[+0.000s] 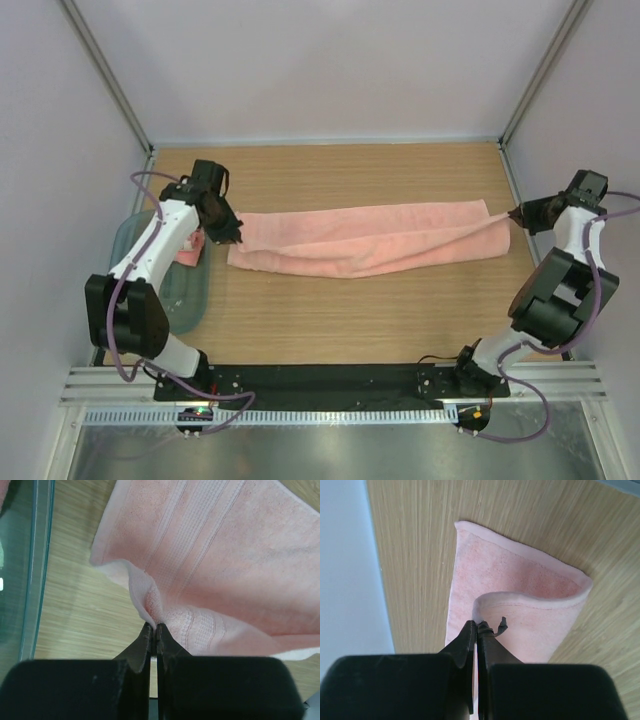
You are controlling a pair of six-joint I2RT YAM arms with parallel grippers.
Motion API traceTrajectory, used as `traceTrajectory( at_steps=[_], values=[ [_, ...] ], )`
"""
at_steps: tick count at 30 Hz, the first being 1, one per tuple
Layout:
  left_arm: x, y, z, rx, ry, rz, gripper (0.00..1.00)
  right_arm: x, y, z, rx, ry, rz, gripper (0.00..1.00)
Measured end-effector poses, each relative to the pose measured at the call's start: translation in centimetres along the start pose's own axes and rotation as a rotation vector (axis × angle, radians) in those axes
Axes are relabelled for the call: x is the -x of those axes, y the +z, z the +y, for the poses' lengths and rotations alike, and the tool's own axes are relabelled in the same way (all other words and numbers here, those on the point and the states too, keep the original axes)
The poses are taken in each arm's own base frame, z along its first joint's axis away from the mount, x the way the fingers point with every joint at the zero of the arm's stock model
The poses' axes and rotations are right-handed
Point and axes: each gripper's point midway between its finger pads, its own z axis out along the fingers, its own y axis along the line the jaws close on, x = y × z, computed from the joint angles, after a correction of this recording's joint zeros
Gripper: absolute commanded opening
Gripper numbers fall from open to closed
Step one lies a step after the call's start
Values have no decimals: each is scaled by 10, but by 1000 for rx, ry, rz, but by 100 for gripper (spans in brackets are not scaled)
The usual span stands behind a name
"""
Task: Roll the towels
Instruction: Fold the towel
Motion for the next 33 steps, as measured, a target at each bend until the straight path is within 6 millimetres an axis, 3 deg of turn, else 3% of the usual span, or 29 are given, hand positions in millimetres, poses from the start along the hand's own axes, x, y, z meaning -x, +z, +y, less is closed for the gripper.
traceTrajectory(
  at_steps=[5,10,13,26,33],
  values=[
    [22,6,-15,0,0,-7,0,-11,26,9,-20,-18,54,1],
    [51,16,-30,7,7,-33,0,-29,41,26,-17,-55,95,1],
    [61,22,-31,26,8,-36,0,-29,47,36,-6,-70,98,1],
    [79,28,-12,71,-43,-33,0,-18,62,54,0,-81,82,1],
    [90,44,-15,81,-50,-22,0,-23,74,65,3,-105,91,1]
  ],
)
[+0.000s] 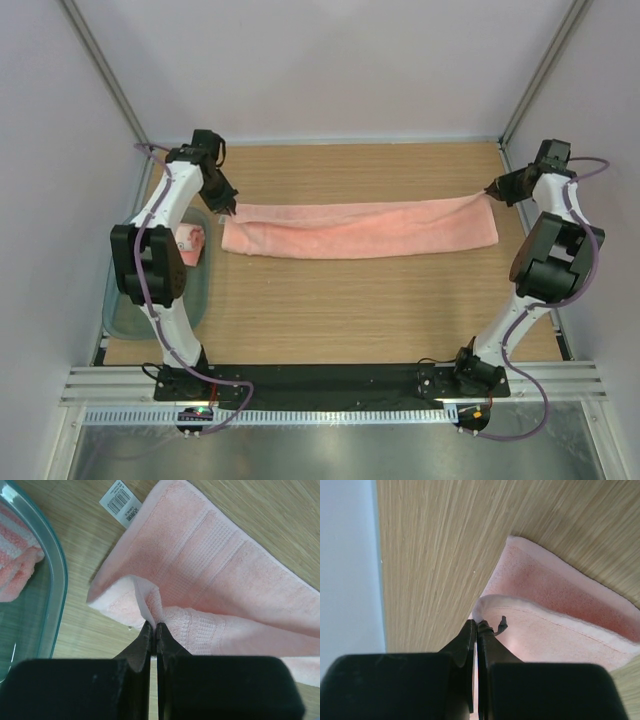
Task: Roll the towels
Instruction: Fold the towel
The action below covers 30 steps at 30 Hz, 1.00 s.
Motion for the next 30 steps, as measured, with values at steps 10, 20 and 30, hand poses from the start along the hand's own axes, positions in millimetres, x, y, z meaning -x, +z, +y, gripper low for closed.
traceTrajectory(
  at_steps=[10,20,30],
  values=[
    [10,38,-5,38,-7,42,6,-2,39,-4,-41,-7,29,1],
    [21,46,-4,57,-32,44,84,-2,52,0,-21,-69,29,87],
    [19,-23,-20,43,45,-116,81,-53,-54,34,90,-323,-69,39]
  ],
)
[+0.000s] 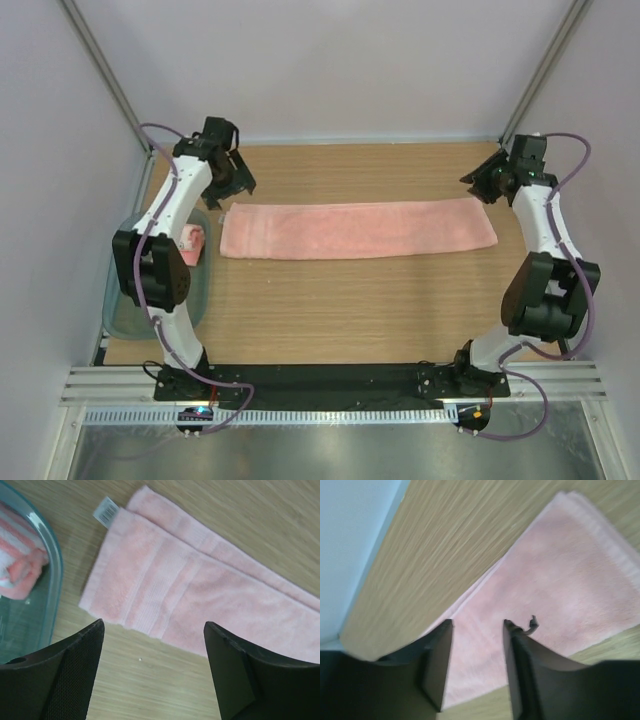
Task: Roll the towels
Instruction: Fold the towel
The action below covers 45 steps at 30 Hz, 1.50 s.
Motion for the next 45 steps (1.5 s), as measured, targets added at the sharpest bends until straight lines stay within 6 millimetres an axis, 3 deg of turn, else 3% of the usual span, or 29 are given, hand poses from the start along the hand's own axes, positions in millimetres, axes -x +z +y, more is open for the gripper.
traceTrajectory(
  at_steps=[2,5,9,13,18,23,27,34,37,40,43,45],
  values=[
    [-14,-14,-10,-32,37,-15,79,-21,-15,19,77,-54,25,14],
    [-53,-20,-16,-55,94,17,78,-70,-15,32,188,-110,146,1],
    [-103,3,-4,-17,136,125,76,-132,14,-15,120,-79,356,1],
    [-121,22,11,29,138,183,76,-162,29,-65,1,-8,460,1],
    [-121,31,9,27,139,182,75,-157,35,-112,-80,120,466,1],
    [-126,44,9,43,146,200,74,-137,30,-142,-108,238,426,1],
    [-129,53,8,47,149,213,74,-121,24,-159,-166,252,360,1],
    [-131,62,8,51,155,221,74,-110,15,-177,-262,237,294,1],
    [-131,65,7,43,160,213,74,-101,5,-173,-263,213,256,1],
    [-132,69,7,40,171,210,74,-90,-7,-150,-222,141,214,2],
    [-135,79,8,49,178,219,74,-93,-18,-86,-86,-26,193,1],
    [-138,86,9,61,180,227,73,-116,-26,-26,87,-143,231,1]
  ],
)
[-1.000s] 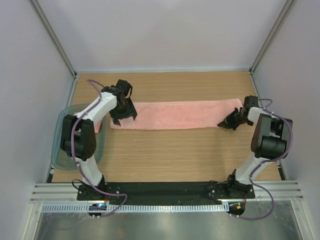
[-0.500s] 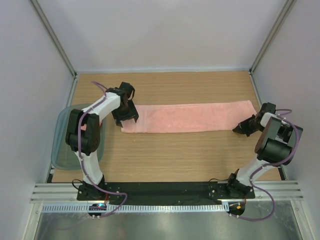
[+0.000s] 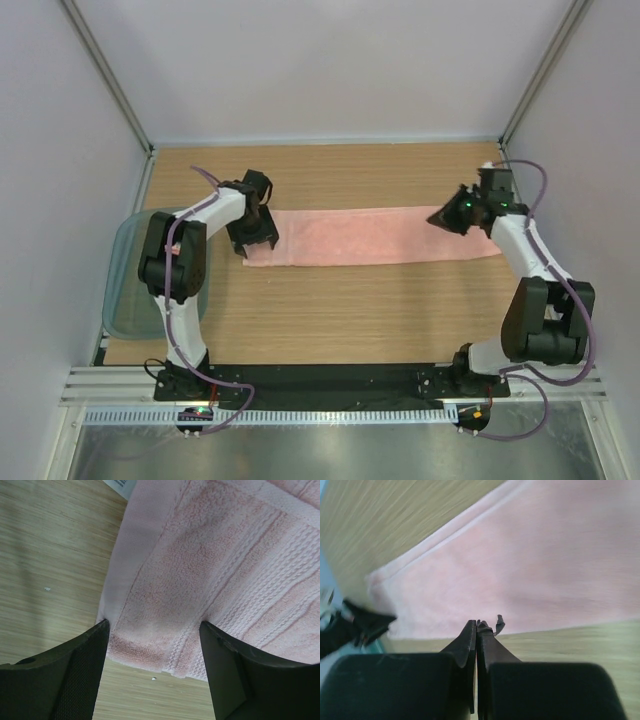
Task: Roll the towels
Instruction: Fold the towel
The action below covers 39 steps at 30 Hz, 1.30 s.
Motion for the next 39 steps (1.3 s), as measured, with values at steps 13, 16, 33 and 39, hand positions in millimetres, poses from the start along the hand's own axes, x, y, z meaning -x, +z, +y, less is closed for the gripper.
traceTrajectory(
  at_steps=[13,16,33,39],
  values=[
    [5,-14,7,3,14,-56,74,-268,47,193,526,-417,652,1],
    [9,-30,9,-4,18,-84,74,-303,56,212,565,-442,720,1],
    [-24,-2,27,48,32,-9,59,-339,109,232,614,-381,795,1],
    [-21,0,20,28,26,-16,36,-346,129,213,549,-391,798,1]
  ],
)
